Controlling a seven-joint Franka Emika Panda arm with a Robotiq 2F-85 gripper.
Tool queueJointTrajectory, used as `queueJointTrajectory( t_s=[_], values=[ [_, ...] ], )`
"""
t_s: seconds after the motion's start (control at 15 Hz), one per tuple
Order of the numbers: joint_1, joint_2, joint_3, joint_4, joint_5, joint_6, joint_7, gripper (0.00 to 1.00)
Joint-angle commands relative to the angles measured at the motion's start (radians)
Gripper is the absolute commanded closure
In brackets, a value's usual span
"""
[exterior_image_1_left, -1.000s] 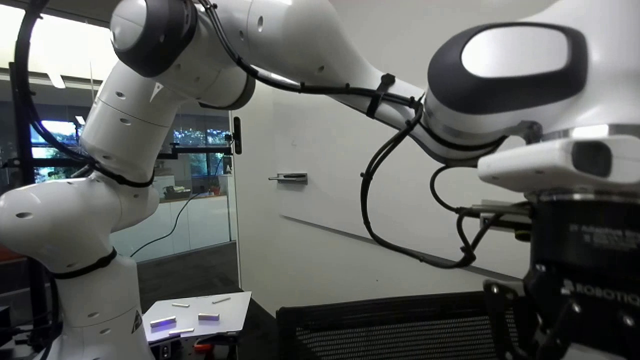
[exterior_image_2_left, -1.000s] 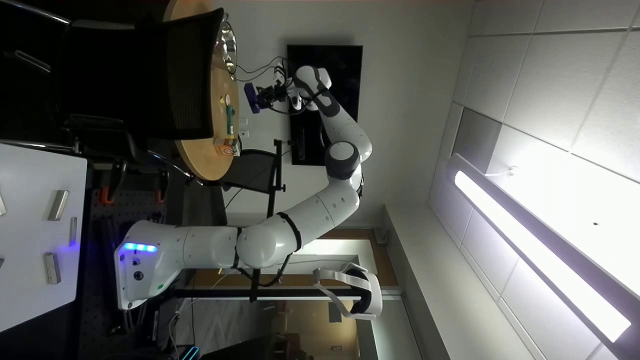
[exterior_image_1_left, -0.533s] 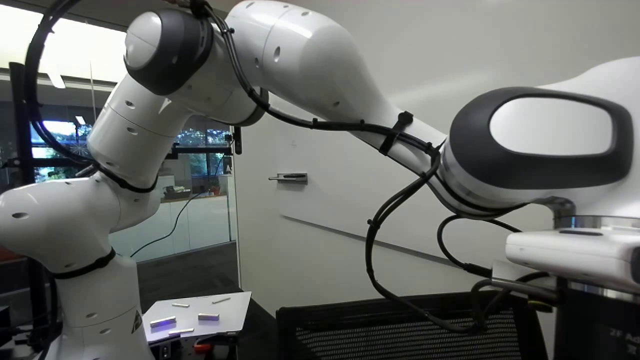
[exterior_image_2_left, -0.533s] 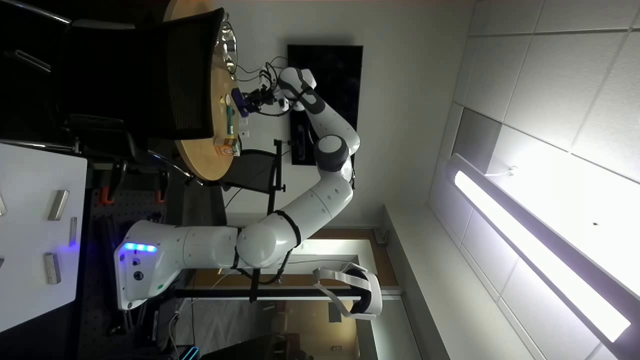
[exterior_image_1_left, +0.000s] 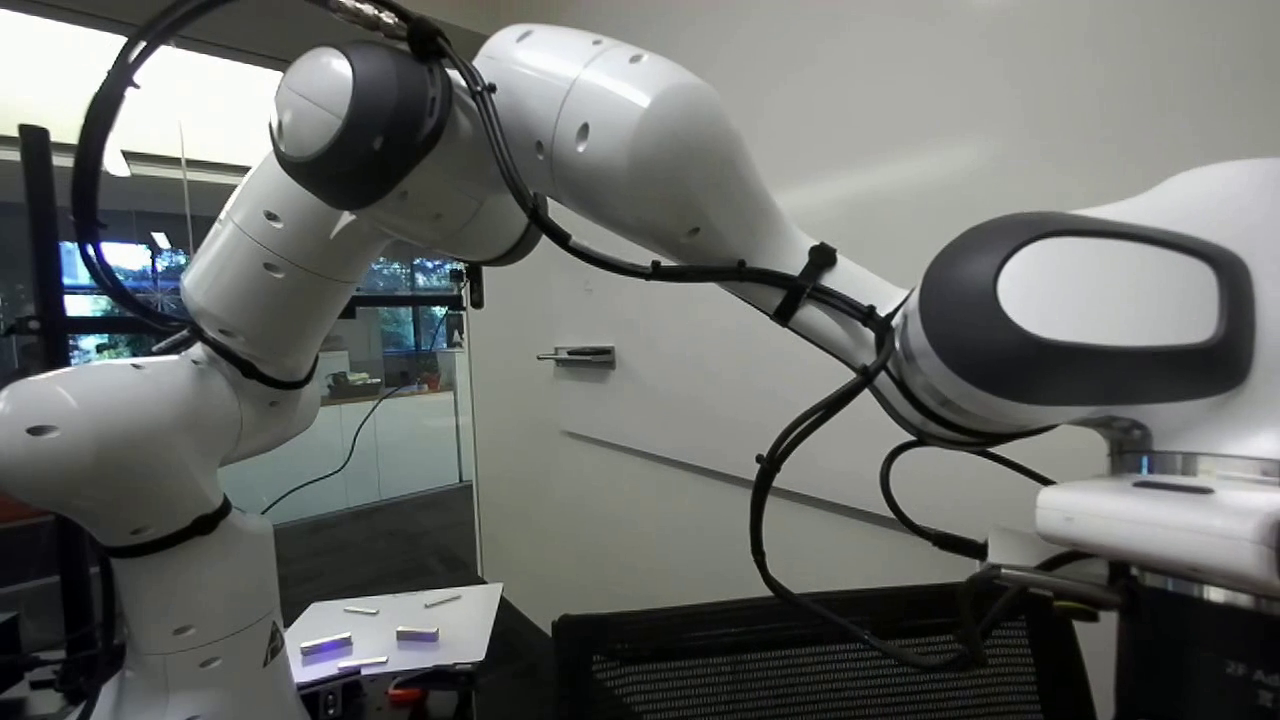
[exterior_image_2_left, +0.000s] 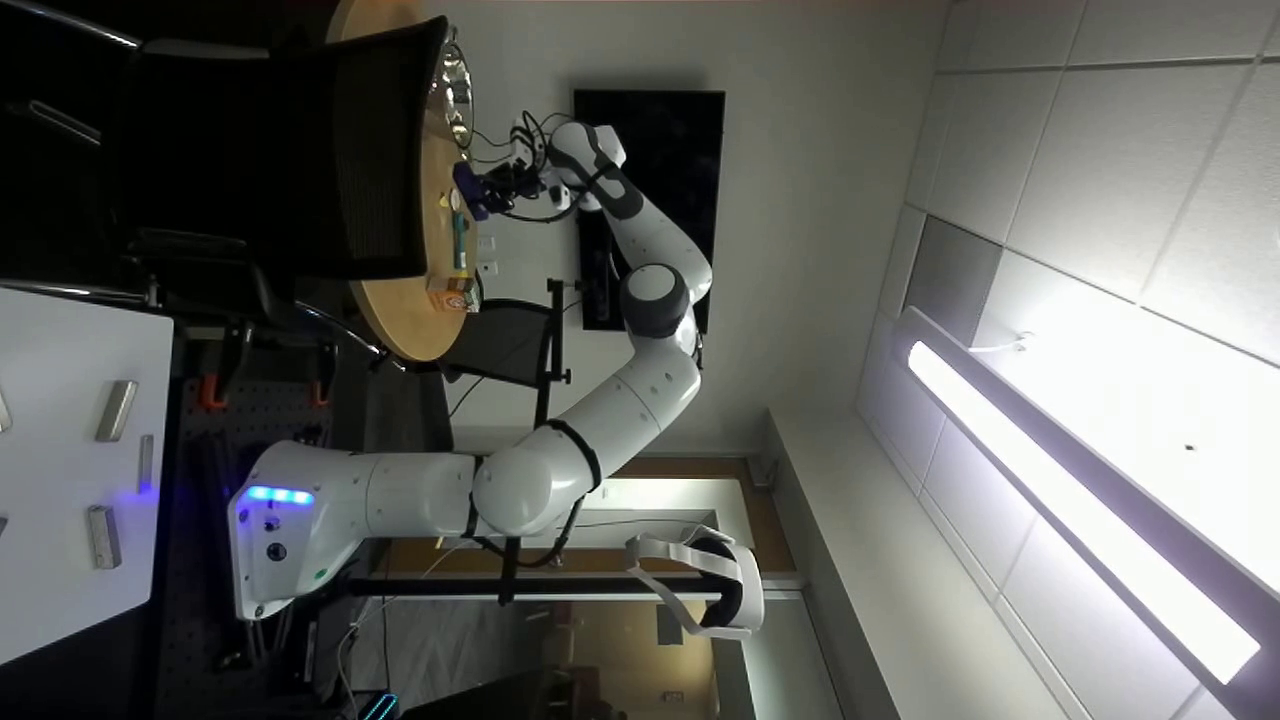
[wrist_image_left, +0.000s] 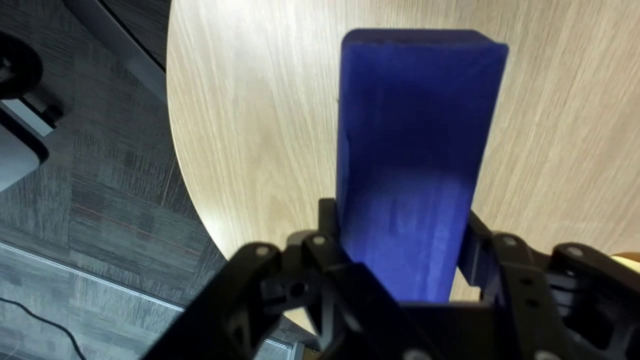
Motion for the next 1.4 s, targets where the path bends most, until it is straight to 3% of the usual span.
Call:
queueJointTrajectory(
  t_s=[0.0, 0.73, 1.13, 1.2, 1.33],
  values=[
    [-0.003, 0.026, 0.004, -0.018, 0.020, 0.043, -0.032, 0.69],
    [0.010, 0.127, -0.029, -0.119, 0.007, 0.294, -0.083, 0.69],
    [0.012, 0.152, -0.032, -0.175, 0.021, 0.349, -0.102, 0.69],
    [0.012, 0.154, -0.031, -0.179, 0.023, 0.344, -0.108, 0.22],
    [0.019, 0.157, -0.037, -0.191, 0.016, 0.350, -0.117, 0.11]
  ],
)
